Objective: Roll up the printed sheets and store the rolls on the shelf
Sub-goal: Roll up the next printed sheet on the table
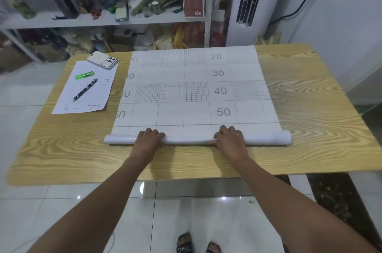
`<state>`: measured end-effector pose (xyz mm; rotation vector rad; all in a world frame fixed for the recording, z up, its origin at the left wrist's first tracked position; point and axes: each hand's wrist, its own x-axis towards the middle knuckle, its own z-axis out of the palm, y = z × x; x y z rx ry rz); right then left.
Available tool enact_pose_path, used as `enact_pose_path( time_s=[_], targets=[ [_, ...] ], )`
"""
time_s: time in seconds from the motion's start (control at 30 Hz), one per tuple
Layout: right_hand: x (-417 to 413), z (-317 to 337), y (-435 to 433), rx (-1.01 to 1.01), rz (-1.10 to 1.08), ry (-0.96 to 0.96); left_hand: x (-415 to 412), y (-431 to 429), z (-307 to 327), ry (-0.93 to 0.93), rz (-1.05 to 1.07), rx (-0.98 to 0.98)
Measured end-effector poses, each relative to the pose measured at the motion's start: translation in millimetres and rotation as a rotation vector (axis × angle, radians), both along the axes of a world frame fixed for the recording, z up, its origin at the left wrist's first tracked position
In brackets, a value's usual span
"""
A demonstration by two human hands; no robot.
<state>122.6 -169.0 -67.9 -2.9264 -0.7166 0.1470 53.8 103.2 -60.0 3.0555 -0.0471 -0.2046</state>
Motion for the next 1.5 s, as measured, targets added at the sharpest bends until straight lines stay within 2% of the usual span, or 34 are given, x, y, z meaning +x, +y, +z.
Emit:
enact_pose_path(
  time_s=[0.1,0.3,0.53,0.7,0.83,1.03,1.2,1.3,1.5],
  targets=[
    [0.6,-0.7,-1.0,-0.028,-0.004,0.033,0.9,-1.0,0.5,0.035,0.019,-0.026],
    [2.3,-4.2,-1.1,0.046,-0.051,0.063,0.0,-2.8,6.1,0.071,0.056,-0.129],
    [5.8,-1.7,1.7,0.093,-0.121,0.047,4.4,4.6,11.6,0.027,-0.022,-0.135],
    [2.0,-7.6,-4.3,0.159,-0.064,0.017,5.9,7.7,12.7,-0.011,-0.056,-0.132],
    [2.1,-4.4,-10.6,0.126,-0.008,0.097,4.3,9.3,9.4,-0.012,-0.019,-0.167],
    [9.5,3.4,-12.8,0.245,-0.025,0.13,4.9,4.8,7.6,-0.054,0.039,-0.217],
    [12.5,2.0,-10.3,0.241,-0.034,0.12,7.3,4.0,6.7,0.019,0.024,-0.247],
    [14.1,-0.4,-9.5,0.207,-0.021,0.097,10.7,1.8,12.8,0.08,0.106,-0.286],
    [19.5,-1.4,-8.5,0.142,-0.012,0.004,13.7,8.8,4.9,0.05,0.063,-0.221]
  ],
)
